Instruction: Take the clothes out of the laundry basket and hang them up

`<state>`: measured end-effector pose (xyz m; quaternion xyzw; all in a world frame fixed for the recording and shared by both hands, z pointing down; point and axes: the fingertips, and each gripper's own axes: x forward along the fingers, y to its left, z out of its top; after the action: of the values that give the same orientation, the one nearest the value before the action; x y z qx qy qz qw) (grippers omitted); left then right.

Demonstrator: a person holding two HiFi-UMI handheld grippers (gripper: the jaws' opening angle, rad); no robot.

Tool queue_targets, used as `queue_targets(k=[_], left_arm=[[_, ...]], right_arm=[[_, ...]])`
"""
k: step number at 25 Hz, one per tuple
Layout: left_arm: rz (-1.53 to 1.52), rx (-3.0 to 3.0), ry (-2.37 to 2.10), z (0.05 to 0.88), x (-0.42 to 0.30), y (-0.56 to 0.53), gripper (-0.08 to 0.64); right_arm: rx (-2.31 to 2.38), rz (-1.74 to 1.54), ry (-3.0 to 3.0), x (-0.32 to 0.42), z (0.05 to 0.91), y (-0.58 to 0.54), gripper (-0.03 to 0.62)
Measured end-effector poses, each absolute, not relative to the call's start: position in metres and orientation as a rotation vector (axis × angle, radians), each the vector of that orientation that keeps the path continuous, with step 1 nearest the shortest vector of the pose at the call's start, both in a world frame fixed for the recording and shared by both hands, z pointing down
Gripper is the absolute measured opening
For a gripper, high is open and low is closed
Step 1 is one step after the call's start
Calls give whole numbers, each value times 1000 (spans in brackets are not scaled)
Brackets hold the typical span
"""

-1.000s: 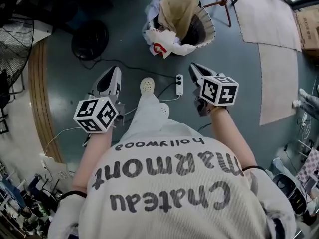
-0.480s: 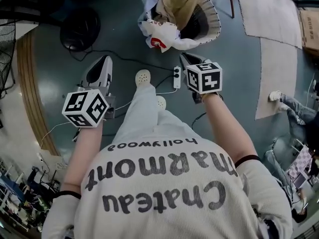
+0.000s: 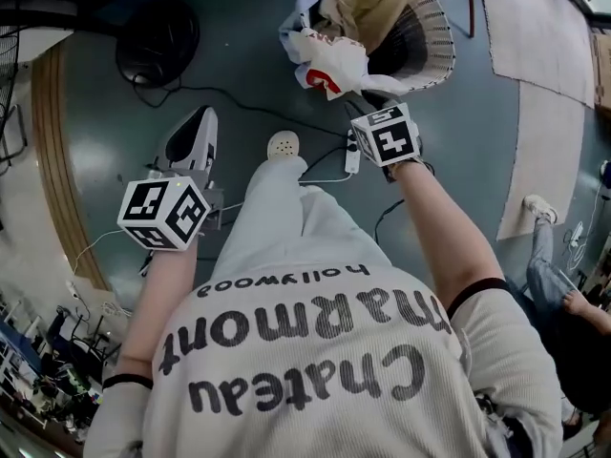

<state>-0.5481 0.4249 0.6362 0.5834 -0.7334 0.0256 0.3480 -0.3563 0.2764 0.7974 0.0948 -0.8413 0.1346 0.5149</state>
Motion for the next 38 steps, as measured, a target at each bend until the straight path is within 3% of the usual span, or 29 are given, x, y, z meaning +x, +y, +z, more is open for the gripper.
queue_targets(k=[8,13,17,19,26,38], left_arm=[[70,1442,-1920,659,-562,447,8],[65,1402,-1933,670,-564,458,8],[70,1385,-1943,678,-568,461,8],[59,1383,-1946,678,-570,459,8],[40,1416,-1961,656,-574,452,8],[74,1514,-1938,597,-561,425,8]], right_arm=[[-48,-317,-1891,-382,834,271,197],[-133,-492,-1786,-379,863,270,218],[-134,-524,-1763,-379,877,265,231],[-94,-527,-1763,-380,872,256,141],[-17,-374,-1840,-371,845,250,46],[123,-80,-1993,-362,753,242,35]])
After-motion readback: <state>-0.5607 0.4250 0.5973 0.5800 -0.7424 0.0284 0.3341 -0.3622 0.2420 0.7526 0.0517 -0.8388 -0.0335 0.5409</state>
